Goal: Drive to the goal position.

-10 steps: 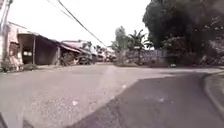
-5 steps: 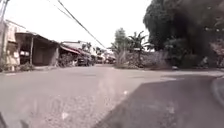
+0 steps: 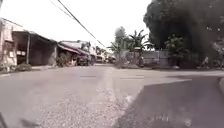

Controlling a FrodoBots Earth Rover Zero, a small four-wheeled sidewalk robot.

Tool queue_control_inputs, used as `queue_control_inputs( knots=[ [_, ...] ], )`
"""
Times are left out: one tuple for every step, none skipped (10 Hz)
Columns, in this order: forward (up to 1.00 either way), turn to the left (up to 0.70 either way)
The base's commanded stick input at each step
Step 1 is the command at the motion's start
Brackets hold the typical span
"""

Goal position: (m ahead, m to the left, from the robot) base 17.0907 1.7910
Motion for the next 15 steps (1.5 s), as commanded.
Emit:
queue_control_inputs(
  knots=[
    [0.70,0.00],
    [0.70,0.00],
    [0.70,0.00],
    [0.70,0.00],
    [0.70,0.00],
    [0.70,0.00],
    [0.70,0.00],
    [0.70,0.00],
    [0.70,0.00],
    [0.70,0.00],
    [0.70,0.00],
    [0.70,0.00],
    [0.70,0.00],
    [0.70,0.00],
    [0.70,0.00]
  ],
)
